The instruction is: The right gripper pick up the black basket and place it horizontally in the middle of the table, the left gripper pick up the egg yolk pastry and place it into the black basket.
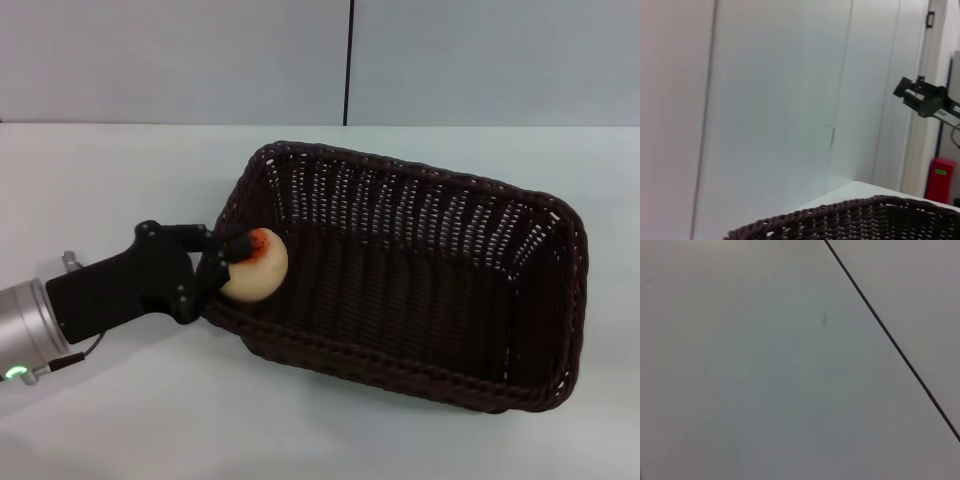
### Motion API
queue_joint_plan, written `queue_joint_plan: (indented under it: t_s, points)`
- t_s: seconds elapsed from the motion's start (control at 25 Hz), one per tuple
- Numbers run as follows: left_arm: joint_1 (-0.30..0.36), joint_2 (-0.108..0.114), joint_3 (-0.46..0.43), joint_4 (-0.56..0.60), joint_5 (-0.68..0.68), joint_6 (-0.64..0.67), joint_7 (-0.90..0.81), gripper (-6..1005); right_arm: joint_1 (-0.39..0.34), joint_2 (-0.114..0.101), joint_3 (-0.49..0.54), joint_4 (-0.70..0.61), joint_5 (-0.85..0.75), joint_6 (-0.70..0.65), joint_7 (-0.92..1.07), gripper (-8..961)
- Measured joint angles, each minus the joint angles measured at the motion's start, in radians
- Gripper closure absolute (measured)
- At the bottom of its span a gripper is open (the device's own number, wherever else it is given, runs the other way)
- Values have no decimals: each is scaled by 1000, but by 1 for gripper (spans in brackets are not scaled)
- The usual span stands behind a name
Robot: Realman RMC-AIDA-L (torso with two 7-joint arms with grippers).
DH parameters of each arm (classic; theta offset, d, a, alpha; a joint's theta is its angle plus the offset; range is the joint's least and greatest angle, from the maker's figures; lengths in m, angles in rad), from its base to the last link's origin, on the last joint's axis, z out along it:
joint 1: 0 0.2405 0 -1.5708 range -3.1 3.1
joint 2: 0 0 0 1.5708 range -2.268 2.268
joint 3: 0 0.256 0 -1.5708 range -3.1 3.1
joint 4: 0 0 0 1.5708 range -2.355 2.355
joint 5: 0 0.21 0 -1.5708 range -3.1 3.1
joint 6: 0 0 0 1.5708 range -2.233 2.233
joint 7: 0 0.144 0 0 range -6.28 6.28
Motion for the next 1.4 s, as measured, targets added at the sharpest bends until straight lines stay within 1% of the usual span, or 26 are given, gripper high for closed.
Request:
queue_joint_plan:
  t_s: [0.12,0.28,0.32,0.48,0.68,0.72,0.76,0.92,0.96,1.0,1.04,1.12,1.2,1.24,1.28,1.32,1.4]
  points:
    - [13,0,-4,5,-15,1,-2,874,1,0,0,0,0,1,0,558]
    - [21,1,-5,10,-23,14,0,678,1,0,0,1,0,2,0,558]
    - [24,1,-5,10,-35,36,2,629,2,0,0,1,0,3,0,558]
    - [29,1,-5,10,-71,74,4,558,3,0,0,2,0,3,0,558]
    - [63,2,-4,12,-197,118,13,470,3,3,0,3,0,-1,0,558]
    - [91,2,-5,10,-290,122,34,452,-2,5,4,3,3,-5,0,558]
    - [91,2,-5,10,-290,122,34,435,-2,5,4,3,3,-5,0,558]
    - [158,1,-23,-12,-497,126,83,334,-14,6,20,3,7,-4,-1,558]
    - [158,1,-23,-12,-497,126,83,306,-17,7,31,3,8,-2,-5,558]
    - [192,0,-79,-56,-610,130,121,278,-21,9,44,3,8,0,-9,558]
    - [201,1,-103,-72,-637,131,132,282,-24,12,63,3,8,2,-15,558]
    - [220,1,-179,-113,-692,134,160,289,-32,22,112,5,8,3,-30,558]
    - [220,1,-179,-113,-692,134,160,288,-34,23,122,9,8,3,-35,558]
    - [227,0,-213,-131,-709,135,171,288,-35,23,132,16,8,3,-37,558]
    - [241,-2,-327,-187,-730,139,203,287,-35,23,140,21,8,3,-38,558]
    - [245,-2,-383,-212,-733,141,216,287,-37,23,154,27,8,3,-42,558]
    - [246,-2,-392,-215,-733,141,219,287,-38,24,158,28,8,3,-44,558]
